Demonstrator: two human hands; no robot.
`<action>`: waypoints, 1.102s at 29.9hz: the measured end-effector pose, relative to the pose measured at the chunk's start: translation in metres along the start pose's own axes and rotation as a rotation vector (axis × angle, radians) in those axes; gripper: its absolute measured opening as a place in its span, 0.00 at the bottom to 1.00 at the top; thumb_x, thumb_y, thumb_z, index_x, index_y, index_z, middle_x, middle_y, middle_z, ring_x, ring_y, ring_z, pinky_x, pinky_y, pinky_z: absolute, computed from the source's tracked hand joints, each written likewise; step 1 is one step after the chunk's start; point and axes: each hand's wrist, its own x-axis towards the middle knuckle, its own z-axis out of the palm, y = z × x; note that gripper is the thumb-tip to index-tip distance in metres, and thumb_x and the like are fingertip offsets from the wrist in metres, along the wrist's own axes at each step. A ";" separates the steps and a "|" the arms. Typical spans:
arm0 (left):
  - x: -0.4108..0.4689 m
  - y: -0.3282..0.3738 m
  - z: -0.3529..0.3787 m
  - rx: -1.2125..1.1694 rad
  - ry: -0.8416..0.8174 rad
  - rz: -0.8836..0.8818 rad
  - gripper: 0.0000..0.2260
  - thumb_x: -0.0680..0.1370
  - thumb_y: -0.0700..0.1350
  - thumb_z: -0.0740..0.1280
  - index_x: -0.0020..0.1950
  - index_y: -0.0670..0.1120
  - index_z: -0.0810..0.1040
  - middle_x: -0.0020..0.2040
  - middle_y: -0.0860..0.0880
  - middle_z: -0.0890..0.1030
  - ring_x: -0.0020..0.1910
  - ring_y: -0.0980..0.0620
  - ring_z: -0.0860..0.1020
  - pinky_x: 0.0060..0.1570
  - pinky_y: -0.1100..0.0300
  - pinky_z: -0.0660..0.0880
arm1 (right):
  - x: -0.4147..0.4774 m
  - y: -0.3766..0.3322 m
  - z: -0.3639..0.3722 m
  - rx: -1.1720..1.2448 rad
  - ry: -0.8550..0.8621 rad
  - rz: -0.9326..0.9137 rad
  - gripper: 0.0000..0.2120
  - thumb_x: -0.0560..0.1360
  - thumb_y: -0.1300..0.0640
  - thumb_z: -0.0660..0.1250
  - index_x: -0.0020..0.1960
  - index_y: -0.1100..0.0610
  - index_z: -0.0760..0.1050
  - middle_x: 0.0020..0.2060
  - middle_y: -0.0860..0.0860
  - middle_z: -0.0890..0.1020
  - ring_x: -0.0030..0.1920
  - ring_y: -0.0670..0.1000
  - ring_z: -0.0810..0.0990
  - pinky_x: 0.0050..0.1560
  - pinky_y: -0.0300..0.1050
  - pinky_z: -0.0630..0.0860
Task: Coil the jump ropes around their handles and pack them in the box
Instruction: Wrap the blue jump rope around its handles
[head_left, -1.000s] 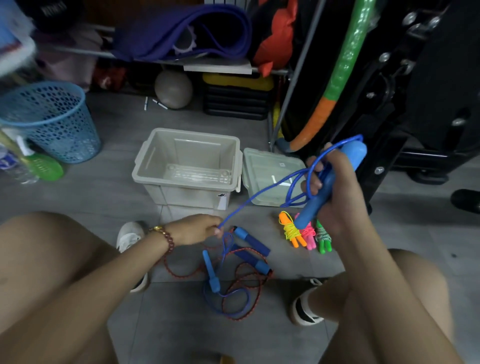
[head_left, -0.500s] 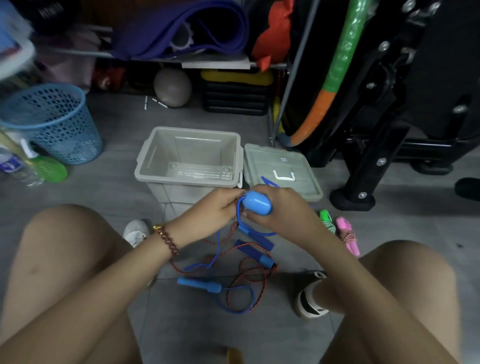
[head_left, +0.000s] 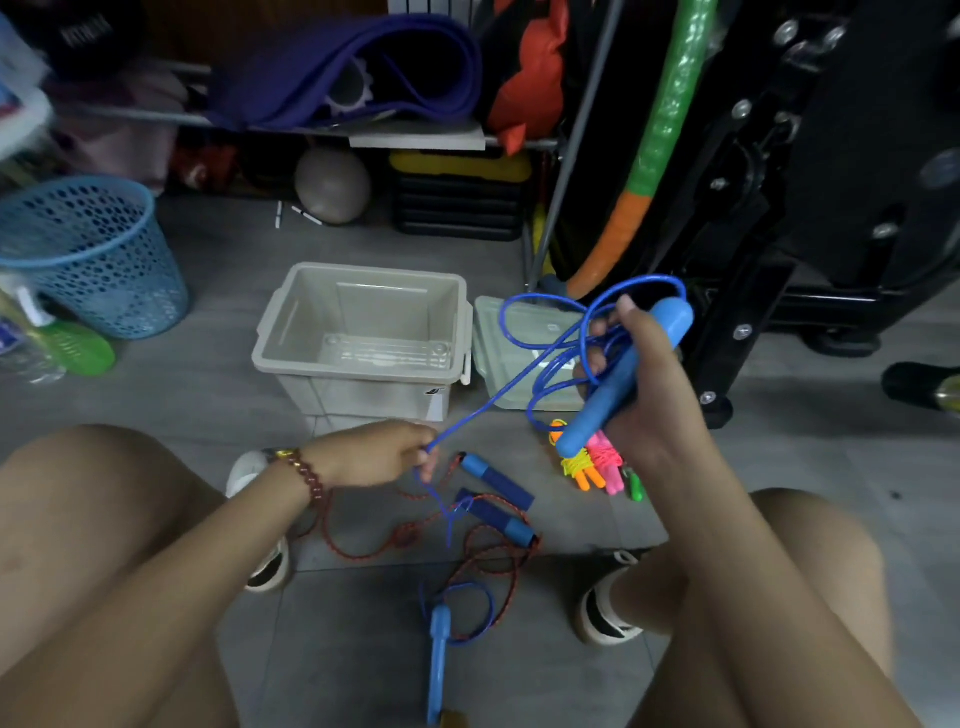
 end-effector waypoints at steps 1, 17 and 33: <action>-0.001 -0.005 -0.005 0.009 0.041 -0.035 0.14 0.77 0.35 0.57 0.38 0.52 0.72 0.38 0.54 0.77 0.38 0.65 0.74 0.48 0.60 0.70 | 0.003 0.000 -0.003 -0.002 0.031 0.014 0.08 0.78 0.54 0.63 0.41 0.54 0.70 0.33 0.47 0.75 0.26 0.45 0.69 0.28 0.35 0.69; -0.017 0.079 -0.030 -0.767 0.694 0.082 0.05 0.78 0.35 0.62 0.53 0.38 0.74 0.33 0.51 0.83 0.26 0.57 0.79 0.31 0.65 0.78 | -0.007 0.057 0.005 -1.006 -0.493 -0.047 0.11 0.71 0.58 0.73 0.53 0.52 0.78 0.31 0.40 0.75 0.31 0.40 0.70 0.33 0.34 0.69; -0.006 0.063 -0.018 -0.661 0.521 0.043 0.10 0.78 0.33 0.59 0.43 0.47 0.73 0.32 0.56 0.80 0.32 0.65 0.76 0.35 0.69 0.71 | -0.009 0.040 0.016 -0.549 -0.277 0.022 0.10 0.74 0.67 0.65 0.37 0.57 0.70 0.24 0.49 0.68 0.24 0.47 0.64 0.24 0.37 0.66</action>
